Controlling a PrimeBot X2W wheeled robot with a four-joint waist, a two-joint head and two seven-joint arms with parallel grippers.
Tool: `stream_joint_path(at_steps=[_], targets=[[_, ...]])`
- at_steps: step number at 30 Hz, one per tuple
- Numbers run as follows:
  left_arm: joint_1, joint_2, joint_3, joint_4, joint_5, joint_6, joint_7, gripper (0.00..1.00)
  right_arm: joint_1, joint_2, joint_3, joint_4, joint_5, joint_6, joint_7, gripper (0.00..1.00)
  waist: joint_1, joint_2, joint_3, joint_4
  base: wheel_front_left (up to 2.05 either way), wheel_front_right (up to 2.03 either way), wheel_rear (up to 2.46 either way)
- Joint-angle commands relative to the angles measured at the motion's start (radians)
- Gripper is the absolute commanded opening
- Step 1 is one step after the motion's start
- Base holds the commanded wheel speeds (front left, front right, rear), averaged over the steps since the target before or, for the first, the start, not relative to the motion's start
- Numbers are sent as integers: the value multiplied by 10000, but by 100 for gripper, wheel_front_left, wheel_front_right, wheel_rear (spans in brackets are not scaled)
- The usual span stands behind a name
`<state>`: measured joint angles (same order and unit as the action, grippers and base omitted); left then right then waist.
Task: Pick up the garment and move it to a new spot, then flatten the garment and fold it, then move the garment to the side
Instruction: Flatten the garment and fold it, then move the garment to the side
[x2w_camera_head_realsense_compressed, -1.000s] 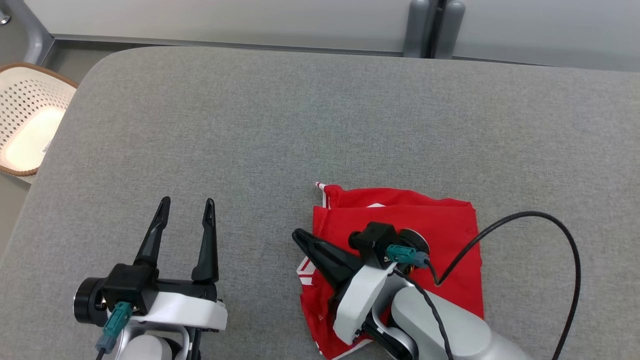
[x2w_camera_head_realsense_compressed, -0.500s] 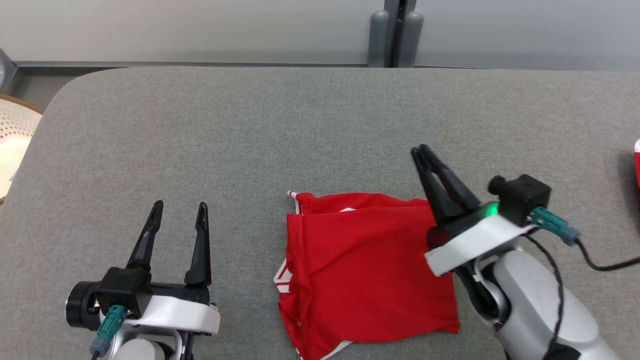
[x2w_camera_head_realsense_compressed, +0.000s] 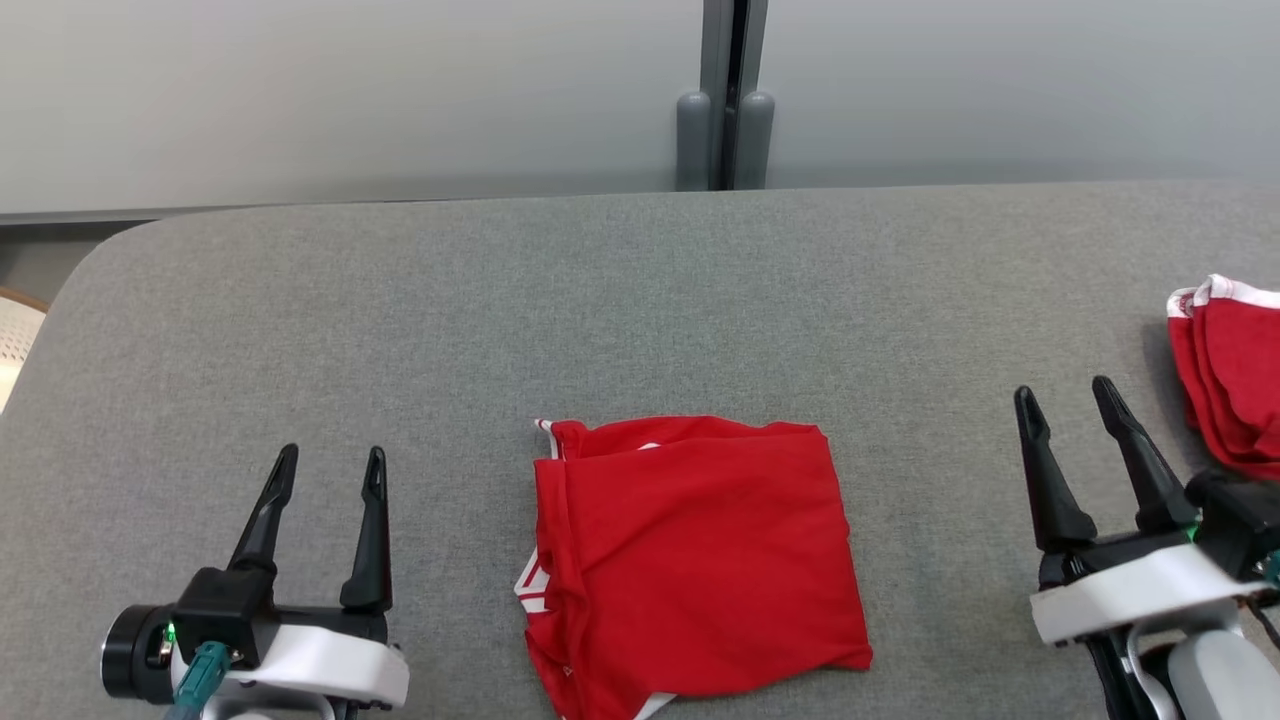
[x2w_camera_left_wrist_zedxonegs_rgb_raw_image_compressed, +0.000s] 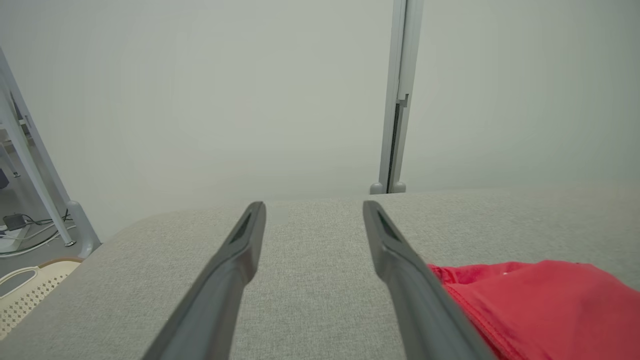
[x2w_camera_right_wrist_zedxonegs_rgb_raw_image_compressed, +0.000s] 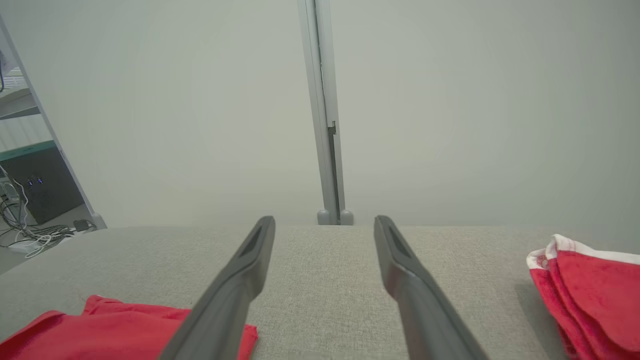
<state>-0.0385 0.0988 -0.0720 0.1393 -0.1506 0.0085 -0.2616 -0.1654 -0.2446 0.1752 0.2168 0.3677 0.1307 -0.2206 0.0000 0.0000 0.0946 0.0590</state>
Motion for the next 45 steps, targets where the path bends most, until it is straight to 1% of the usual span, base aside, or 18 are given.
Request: stream_joint_path(at_steps=[1, 7, 12, 20, 29, 45], targets=[[210, 91, 47, 48, 72, -57, -43, 100, 234, -34, -87, -110, -77, 0, 79, 100, 0, 0, -208, -78, 0, 0, 0], [883, 271, 107, 106, 38, 27, -23, 100, 1415, 68, -496, -894, -413, 0, 663, 100, 0, 0, -981, -284, 0, 0, 0], [1369, 319, 136, -123, -73, 113, 111, 100, 2155, 162, -813, -1593, -603, 0, 1107, 100, 0, 0, -1277, -372, 0, 0, 0], [1901, 395, 153, -413, -170, 233, 311, 100, 2961, 374, -1178, -2239, -847, 0, 1605, 100, 0, 0, -1598, -414, 0, 0, 0], [2145, 446, 142, -542, -252, 363, 488, 100, 3272, 462, -1343, -2569, -1003, 0, 1940, 100, 0, 0, -1661, -462, 0, 0, 0], [2010, 521, 82, -621, -350, 471, 528, 100, 3217, 553, -1420, -2606, -979, 0, 1991, 100, 0, 0, -1581, -490, 0, 0, 0]])
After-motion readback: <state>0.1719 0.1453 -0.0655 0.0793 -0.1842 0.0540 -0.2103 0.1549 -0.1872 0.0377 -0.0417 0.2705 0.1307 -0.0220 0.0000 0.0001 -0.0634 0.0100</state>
